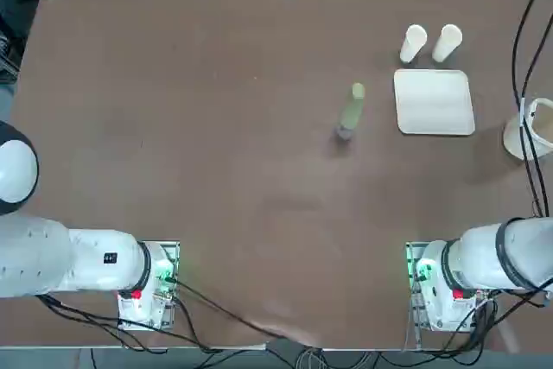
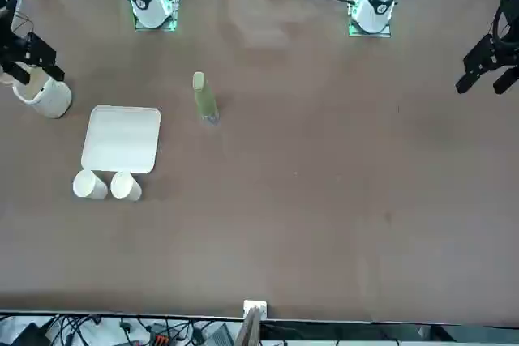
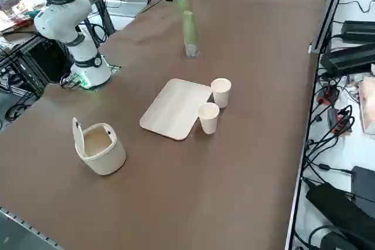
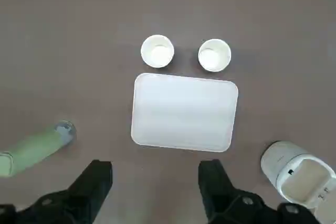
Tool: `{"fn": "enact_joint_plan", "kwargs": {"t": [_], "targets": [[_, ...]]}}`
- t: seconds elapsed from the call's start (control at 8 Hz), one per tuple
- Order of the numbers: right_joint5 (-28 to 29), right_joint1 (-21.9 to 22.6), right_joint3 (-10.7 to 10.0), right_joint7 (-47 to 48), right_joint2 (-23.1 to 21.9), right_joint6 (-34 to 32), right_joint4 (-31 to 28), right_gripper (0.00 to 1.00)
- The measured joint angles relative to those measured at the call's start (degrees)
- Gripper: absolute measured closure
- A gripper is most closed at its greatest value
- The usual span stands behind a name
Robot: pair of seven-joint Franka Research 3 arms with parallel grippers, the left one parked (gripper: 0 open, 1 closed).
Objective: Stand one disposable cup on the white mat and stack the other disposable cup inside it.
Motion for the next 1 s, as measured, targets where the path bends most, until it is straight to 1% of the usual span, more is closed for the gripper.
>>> {"fn": "enact_joint_plan", "kwargs": {"t": [0.62, 0.75, 0.88, 1.0], "targets": [[0.22, -0.01, -0.1, 0.02, 0.27, 0.46, 0.72, 0.0], [0.26, 0.04, -0.03, 0.02, 1.22, 1.89, 0.71, 0.0], [0.3, 0.08, 0.08, 0.02, 3.17, 4.28, 0.58, 0.0], [0.33, 0.13, 0.13, 0.01, 6.26, 6.81, 0.48, 0.0]]}}
